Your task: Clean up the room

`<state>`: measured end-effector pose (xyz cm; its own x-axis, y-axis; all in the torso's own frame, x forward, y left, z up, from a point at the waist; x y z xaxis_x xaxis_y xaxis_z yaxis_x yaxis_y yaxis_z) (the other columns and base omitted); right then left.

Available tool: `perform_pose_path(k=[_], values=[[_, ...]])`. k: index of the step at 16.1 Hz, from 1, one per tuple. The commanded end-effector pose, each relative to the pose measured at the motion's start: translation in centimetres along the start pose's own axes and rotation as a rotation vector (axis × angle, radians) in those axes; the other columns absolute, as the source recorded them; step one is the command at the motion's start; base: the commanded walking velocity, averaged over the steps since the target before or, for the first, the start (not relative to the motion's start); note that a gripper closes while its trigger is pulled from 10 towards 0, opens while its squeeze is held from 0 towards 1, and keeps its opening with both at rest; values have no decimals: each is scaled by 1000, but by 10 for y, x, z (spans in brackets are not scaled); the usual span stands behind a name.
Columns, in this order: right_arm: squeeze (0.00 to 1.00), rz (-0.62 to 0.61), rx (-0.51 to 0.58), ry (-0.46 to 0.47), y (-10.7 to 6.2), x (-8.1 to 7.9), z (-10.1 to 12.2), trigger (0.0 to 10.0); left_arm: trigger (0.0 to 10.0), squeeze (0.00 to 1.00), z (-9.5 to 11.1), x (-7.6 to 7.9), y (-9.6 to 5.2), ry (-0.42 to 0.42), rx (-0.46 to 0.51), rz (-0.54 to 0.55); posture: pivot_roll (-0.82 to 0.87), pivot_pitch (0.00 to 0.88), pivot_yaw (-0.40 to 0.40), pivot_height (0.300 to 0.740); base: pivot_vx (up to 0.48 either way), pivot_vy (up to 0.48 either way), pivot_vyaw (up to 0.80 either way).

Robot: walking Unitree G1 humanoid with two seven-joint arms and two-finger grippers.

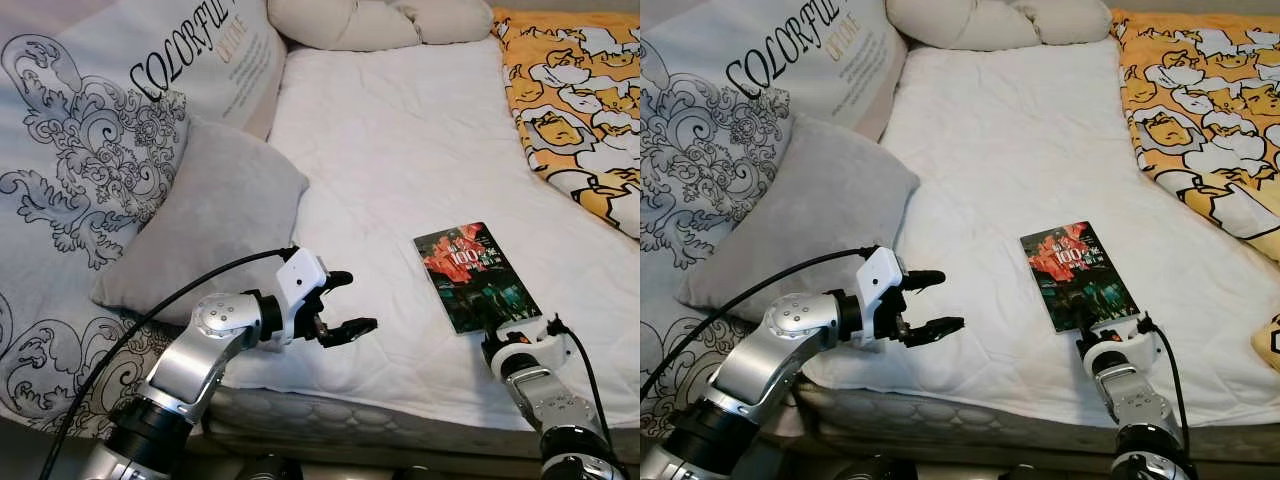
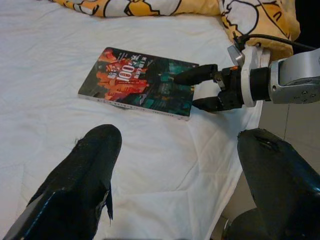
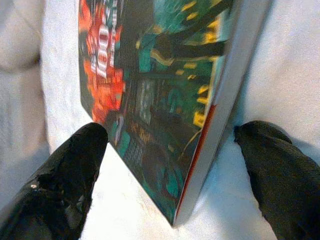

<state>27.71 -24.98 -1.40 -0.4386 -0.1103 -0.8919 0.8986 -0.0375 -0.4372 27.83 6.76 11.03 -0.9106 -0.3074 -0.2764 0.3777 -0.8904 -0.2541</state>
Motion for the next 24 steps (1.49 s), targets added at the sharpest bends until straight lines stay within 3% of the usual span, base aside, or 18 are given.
perform_pose_path(k=[1, 4, 8, 9, 10, 12, 19, 24], values=[[0, -41, -16, 49, -2, 14, -11, 10000, 10000, 0, 4, -3, -3, 21, -4, 0, -29, 120, 107, 740, 0, 0, 0], [0, 77, 14, 76, 3, -5, -5, 10000, 10000, 0, 6, -8, -6, 35, -4, 12, -21, 124, 114, 740, 0, 0, 0], [0, 148, 20, 71, 7, -20, 0, 9725, 10000, 0, 8, -14, -7, 47, 1, 35, -23, 122, 111, 740, 0, 0, 0], [0, 156, 18, 66, 9, -23, 0, 6549, 10000, 0, 8, -15, -6, 48, 4, 40, -22, 121, 110, 740, 0, 0, 0], [0, 177, 11, 53, 10, -28, 0, 2392, 10000, 0, 9, -16, -6, 50, 8, 46, -23, 119, 108, 740, 0, 0, 0], [0, 190, 1, 42, 12, -32, -1, 0, 10000, 0, 10, -18, -7, 52, 10, 54, -25, 114, 104, 740, 0, 0, 0], [0, 212, 2, 11, 14, -40, 1, 0, 10000, 0, 9, -22, -8, 55, 11, 96, -38, 86, 83, 740, 0, 0, 0], [0, 274, 6, -6, 6, -43, 1, 0, 10000, 0, -3, -27, -6, -97, 9, 207, -57, 60, 73, 740, 0, 0, 0]])
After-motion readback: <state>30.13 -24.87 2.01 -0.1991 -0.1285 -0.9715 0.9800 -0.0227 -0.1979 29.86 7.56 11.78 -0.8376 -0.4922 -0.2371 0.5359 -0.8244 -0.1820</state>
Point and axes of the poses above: a point about 5 cm out from each wrist's last joint towards the gripper, its own y axis pointing out of the wrist towards the gripper, its own z axis along the axis of the wrist's last joint, x = y × z, the point moved 2 cm from there along y, pointing out of the wrist towards the gripper, and after that the axes turned 15 degrees about y, right-handed, at the moved point
